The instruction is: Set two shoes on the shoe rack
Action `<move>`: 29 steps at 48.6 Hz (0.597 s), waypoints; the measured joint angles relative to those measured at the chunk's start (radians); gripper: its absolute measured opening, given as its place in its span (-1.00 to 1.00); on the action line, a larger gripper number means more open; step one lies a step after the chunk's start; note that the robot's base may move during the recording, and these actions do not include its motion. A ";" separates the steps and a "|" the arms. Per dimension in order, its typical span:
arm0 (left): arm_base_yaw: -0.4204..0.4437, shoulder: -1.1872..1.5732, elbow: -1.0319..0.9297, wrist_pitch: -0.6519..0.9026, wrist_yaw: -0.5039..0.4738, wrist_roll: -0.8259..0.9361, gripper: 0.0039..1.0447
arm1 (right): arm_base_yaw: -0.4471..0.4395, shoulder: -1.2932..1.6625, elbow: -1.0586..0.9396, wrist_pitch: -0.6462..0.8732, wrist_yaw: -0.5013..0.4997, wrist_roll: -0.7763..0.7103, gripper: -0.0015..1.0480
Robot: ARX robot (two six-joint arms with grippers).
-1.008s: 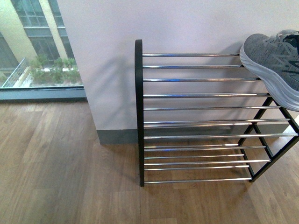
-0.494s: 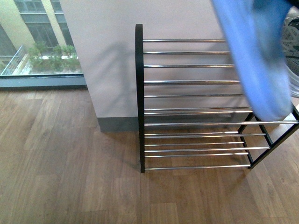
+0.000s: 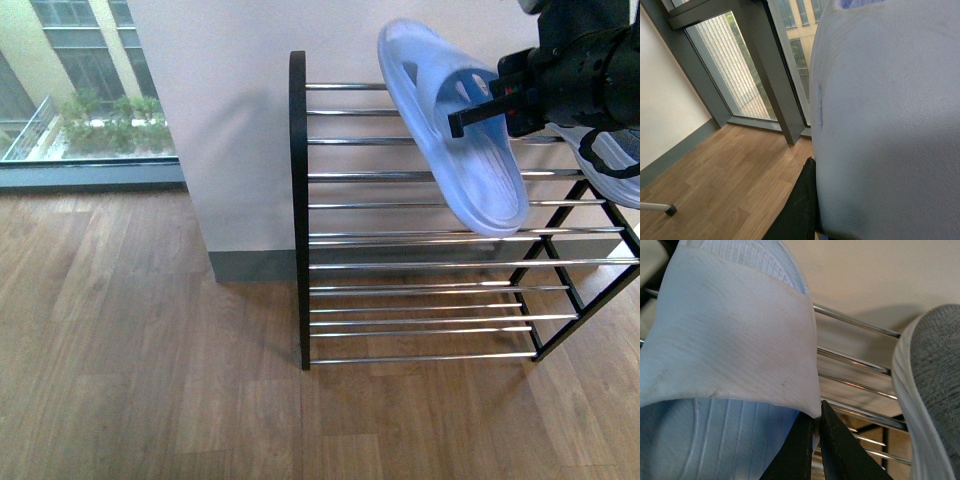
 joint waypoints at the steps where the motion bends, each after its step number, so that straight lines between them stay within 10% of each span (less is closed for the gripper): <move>1: 0.000 0.000 0.000 0.000 0.000 0.000 -0.97 | -0.007 0.021 0.021 -0.013 0.010 -0.012 -0.97; 29: 0.000 0.000 0.000 0.000 0.000 0.000 -0.97 | -0.117 0.197 0.295 -0.068 0.139 -0.257 -0.97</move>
